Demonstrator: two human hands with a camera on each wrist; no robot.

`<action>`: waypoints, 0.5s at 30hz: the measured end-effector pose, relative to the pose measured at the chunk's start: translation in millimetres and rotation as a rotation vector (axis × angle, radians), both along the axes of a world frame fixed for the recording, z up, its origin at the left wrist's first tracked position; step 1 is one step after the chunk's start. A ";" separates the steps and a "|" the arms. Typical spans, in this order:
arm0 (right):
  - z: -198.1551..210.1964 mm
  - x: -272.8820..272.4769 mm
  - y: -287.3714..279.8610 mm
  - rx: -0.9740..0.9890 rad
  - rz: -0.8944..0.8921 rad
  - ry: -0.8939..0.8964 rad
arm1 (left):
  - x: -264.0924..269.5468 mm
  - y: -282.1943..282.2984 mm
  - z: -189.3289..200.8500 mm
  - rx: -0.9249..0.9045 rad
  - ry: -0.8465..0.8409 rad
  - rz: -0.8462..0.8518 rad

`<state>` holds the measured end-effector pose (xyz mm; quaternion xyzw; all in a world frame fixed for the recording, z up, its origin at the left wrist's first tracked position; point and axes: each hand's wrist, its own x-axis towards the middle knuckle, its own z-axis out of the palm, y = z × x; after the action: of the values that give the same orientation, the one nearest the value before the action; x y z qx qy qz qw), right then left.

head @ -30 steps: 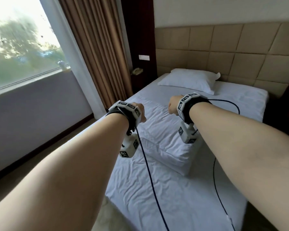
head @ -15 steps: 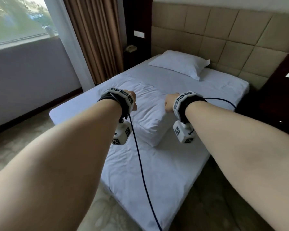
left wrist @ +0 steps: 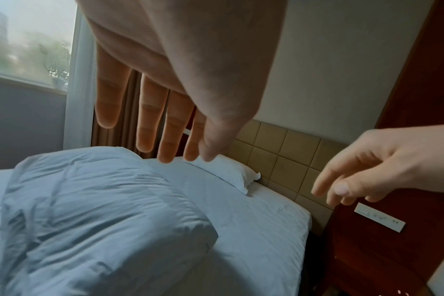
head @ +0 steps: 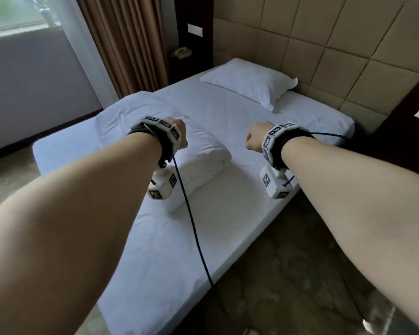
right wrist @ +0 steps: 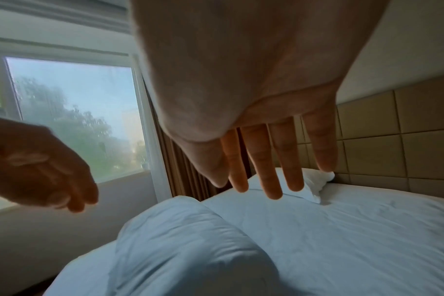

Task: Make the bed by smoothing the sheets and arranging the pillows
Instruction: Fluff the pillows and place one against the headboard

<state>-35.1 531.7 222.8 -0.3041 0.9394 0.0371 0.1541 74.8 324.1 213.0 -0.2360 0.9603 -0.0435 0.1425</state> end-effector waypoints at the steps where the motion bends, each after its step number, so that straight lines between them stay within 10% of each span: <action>1: -5.1 -19.5 9.6 0.027 -0.009 -0.004 | -11.9 5.9 -2.5 0.011 -0.010 0.002; 15: -132.5 -228.1 -42.9 -0.064 0.205 -0.158 | -177.3 -48.7 -108.7 0.126 -0.064 0.248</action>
<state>-263.2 488.8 90.2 -0.4052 0.8890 -0.0016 0.2134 -102.5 275.3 104.3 -0.3420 0.9196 0.0272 0.1916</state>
